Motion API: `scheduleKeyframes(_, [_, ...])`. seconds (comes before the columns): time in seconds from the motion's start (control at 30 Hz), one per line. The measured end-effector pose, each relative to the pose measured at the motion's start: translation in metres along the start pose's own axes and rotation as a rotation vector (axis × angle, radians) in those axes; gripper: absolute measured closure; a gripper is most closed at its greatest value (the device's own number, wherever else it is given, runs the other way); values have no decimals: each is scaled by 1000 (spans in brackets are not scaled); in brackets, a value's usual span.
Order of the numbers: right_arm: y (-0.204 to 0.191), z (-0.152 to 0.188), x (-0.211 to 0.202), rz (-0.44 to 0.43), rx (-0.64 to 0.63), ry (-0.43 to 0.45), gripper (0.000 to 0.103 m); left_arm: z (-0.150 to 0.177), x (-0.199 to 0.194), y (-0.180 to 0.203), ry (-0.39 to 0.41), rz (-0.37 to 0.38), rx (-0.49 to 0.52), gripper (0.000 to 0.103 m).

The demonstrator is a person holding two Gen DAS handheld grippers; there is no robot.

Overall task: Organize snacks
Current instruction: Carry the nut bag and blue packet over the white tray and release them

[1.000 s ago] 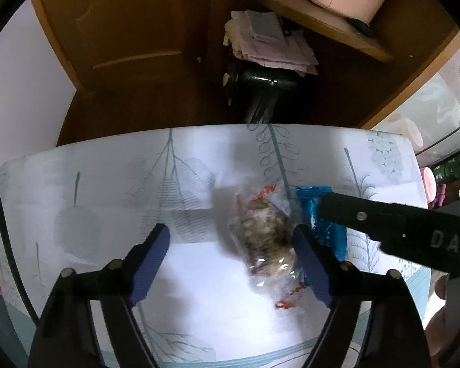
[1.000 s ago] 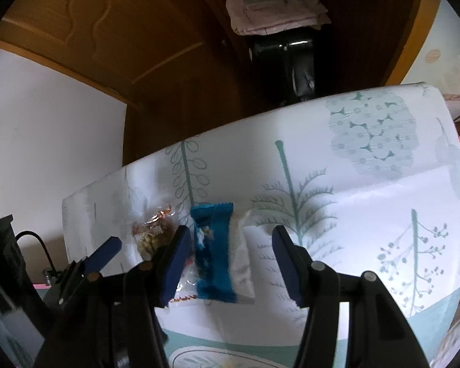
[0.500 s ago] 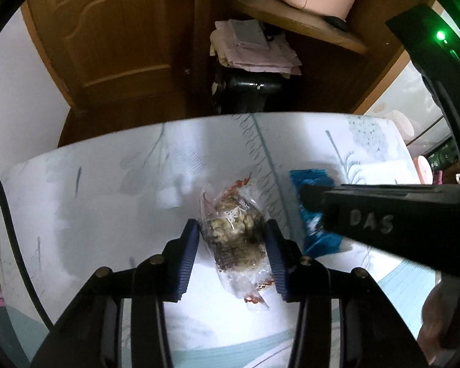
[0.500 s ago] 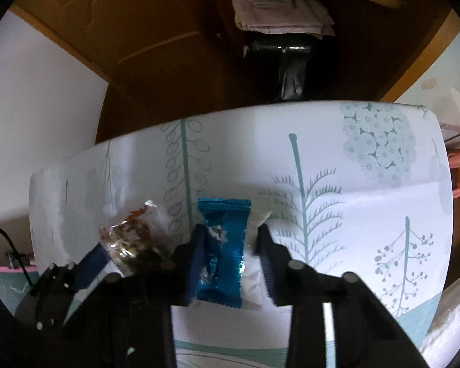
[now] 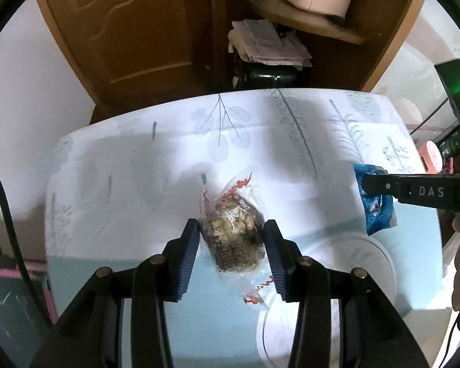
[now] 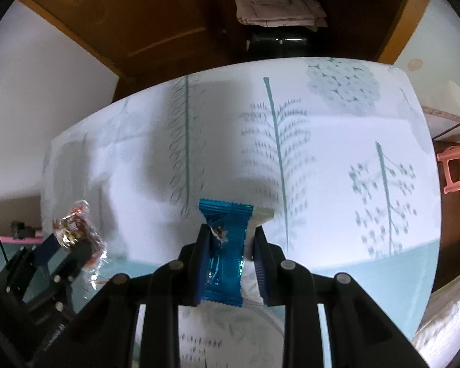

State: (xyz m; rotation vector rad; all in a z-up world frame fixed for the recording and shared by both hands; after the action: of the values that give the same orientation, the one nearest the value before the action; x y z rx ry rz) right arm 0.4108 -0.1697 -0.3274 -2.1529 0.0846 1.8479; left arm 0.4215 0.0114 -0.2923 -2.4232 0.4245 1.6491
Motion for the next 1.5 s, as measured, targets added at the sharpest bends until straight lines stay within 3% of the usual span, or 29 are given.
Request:
scheduleKeyframes(0.27, [-2, 46, -61, -76, -24, 58, 77, 28, -74, 13, 58, -37, 18, 61])
scheduleKeyframes(0.5, [-4, 88, -123, -140, -85, 143, 77, 70, -137, 40, 81, -21, 9, 61])
scheduleKeyframes(0.9, [23, 168, -215, -240, -116, 267, 77, 133, -202, 92, 124, 21, -13, 61])
scheduleKeyframes(1.17, [45, 220, -231, -225, -152, 293, 77, 180, -217, 120, 129, 26, -15, 61])
scheduleKeyframes(1.5, [62, 289, -199, -169, -189, 201, 77, 223, -195, 155, 61, 34, 30, 61])
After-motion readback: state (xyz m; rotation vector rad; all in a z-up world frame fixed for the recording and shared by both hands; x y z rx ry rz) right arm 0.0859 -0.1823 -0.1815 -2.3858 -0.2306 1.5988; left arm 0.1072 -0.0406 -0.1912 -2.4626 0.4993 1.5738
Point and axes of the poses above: each gripper's, at about its wrist camera, not at the fingertips, and x roughly the way its jaws point, y to its right, z to its underside, the point moved 9 cm from there along x, roughly the way its jaws point, and after that the axes turned 6 degrees about x, right-handed, at the moved point
